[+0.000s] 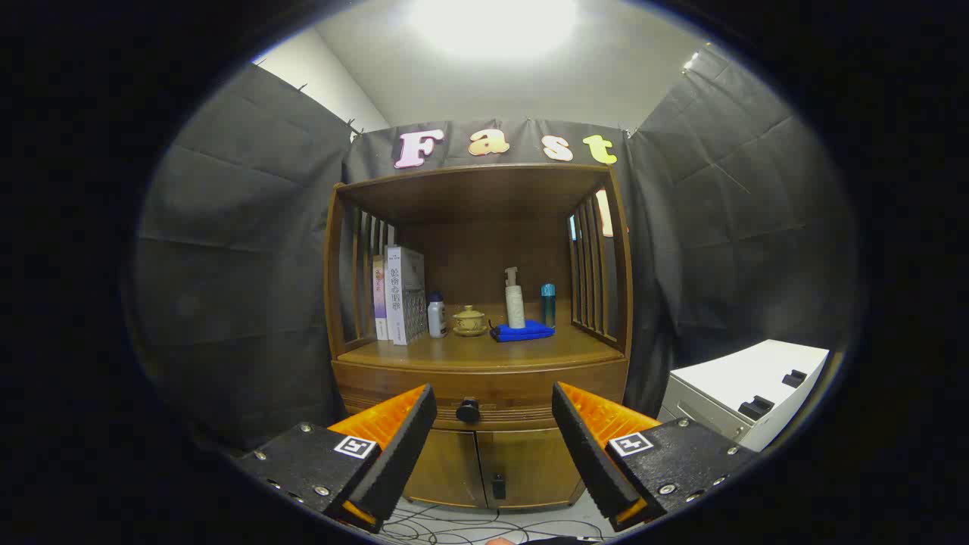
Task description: Pull open the drawer, take out the items inside it, and place them on the countertop above the cabinet.
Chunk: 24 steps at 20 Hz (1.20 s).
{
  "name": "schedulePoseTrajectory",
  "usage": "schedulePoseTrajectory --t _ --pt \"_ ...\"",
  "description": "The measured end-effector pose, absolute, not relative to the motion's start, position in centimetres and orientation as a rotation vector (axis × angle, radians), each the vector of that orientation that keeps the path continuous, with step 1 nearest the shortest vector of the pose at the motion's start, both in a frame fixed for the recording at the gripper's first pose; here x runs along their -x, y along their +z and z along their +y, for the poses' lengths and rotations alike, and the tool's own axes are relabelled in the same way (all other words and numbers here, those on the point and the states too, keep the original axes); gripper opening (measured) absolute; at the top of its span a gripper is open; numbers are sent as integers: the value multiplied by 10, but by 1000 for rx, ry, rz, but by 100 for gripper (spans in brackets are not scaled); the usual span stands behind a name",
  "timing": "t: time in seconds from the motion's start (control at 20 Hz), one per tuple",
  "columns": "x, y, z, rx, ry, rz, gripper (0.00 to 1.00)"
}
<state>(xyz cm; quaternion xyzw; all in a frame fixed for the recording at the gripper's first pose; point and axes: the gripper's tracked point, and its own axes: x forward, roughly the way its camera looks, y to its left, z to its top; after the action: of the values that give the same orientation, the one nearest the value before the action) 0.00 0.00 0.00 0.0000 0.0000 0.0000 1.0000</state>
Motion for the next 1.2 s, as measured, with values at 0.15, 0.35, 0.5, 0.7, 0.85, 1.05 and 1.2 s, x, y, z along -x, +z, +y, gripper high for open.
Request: schedulePoseTrajectory --t 0.15,0.35,0.5,0.7,0.85,1.05,1.2 --pt "0 1 0 -3 3 -5 96" --pt "-1 1 0 -13 4 -12 96" --pt "-1 1 -2 -14 5 -18 96" --pt "-2 1 -1 -23 7 -21 96" --pt "-6 -1 2 -25 16 -17 96" --pt "-15 2 4 -29 23 -31 96" --pt "-28 3 8 -26 33 -41 96"
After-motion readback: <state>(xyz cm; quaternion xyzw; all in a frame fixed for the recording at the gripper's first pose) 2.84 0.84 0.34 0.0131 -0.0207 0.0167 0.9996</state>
